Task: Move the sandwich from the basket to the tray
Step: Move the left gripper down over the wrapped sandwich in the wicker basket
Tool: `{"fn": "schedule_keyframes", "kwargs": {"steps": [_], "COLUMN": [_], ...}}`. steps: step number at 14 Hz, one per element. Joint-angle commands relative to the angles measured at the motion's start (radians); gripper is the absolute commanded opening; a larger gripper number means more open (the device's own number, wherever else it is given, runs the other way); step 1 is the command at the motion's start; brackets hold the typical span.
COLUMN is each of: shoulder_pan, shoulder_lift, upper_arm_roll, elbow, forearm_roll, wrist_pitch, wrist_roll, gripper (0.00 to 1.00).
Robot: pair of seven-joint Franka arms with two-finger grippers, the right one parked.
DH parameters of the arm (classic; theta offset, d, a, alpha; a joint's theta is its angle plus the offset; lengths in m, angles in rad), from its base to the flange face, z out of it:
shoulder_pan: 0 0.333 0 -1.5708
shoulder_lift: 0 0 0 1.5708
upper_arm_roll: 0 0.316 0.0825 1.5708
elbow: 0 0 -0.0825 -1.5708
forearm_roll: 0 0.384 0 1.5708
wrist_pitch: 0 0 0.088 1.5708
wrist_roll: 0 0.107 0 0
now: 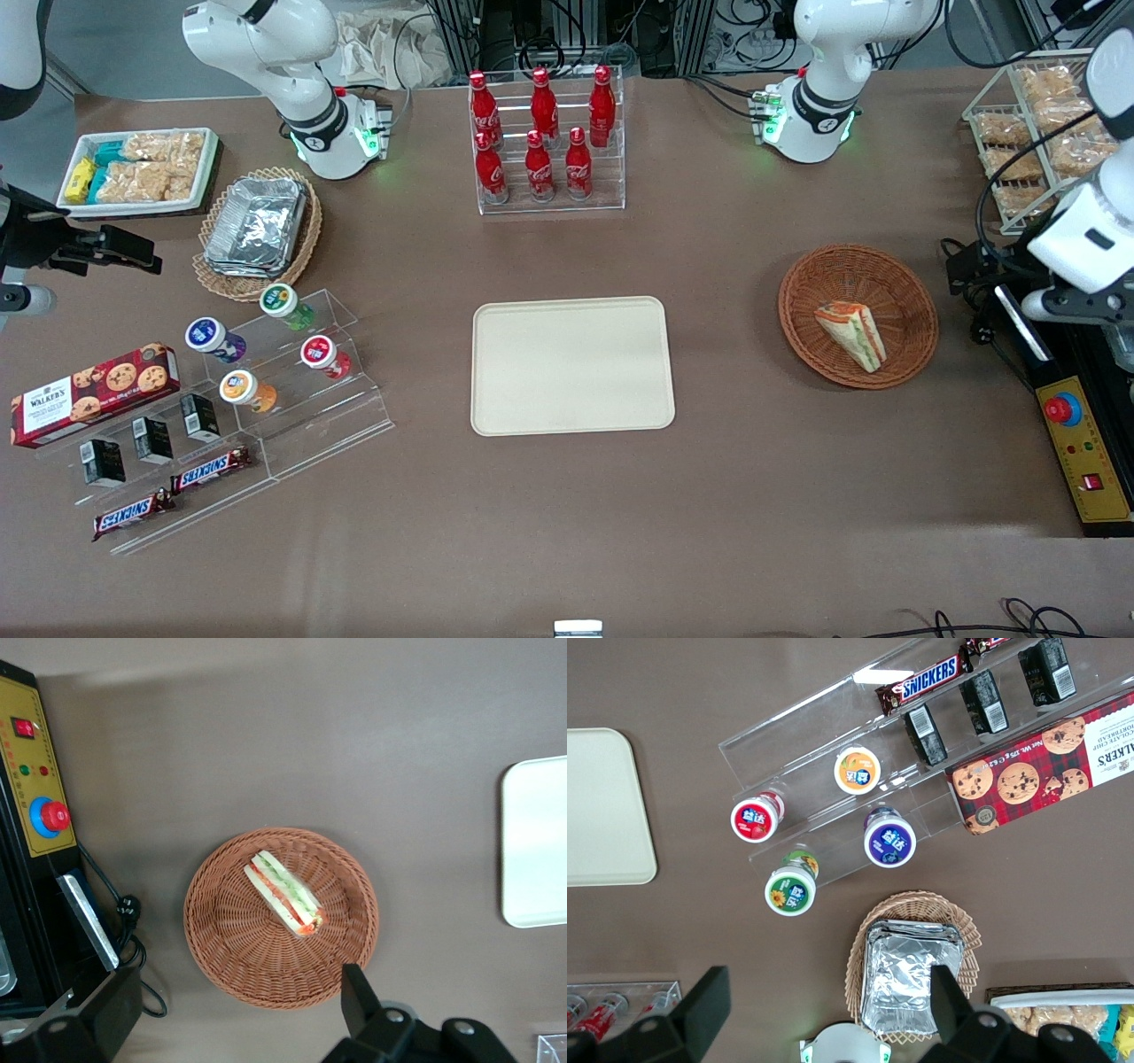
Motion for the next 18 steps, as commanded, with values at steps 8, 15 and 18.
{"fn": "schedule_keyframes", "kwargs": {"steps": [8, 15, 18], "shoulder_pan": [-0.013, -0.033, -0.028], "shoulder_lift": [0.065, 0.063, 0.063], "upper_arm_roll": [-0.001, -0.054, -0.051], "elbow": [-0.107, -0.460, -0.570], "forearm_roll": [0.003, 0.027, 0.070], "wrist_pitch": [0.153, 0.494, 0.580], "wrist_roll": [-0.589, -1.124, -1.148], "gripper": [1.00, 1.00, 1.00]}}
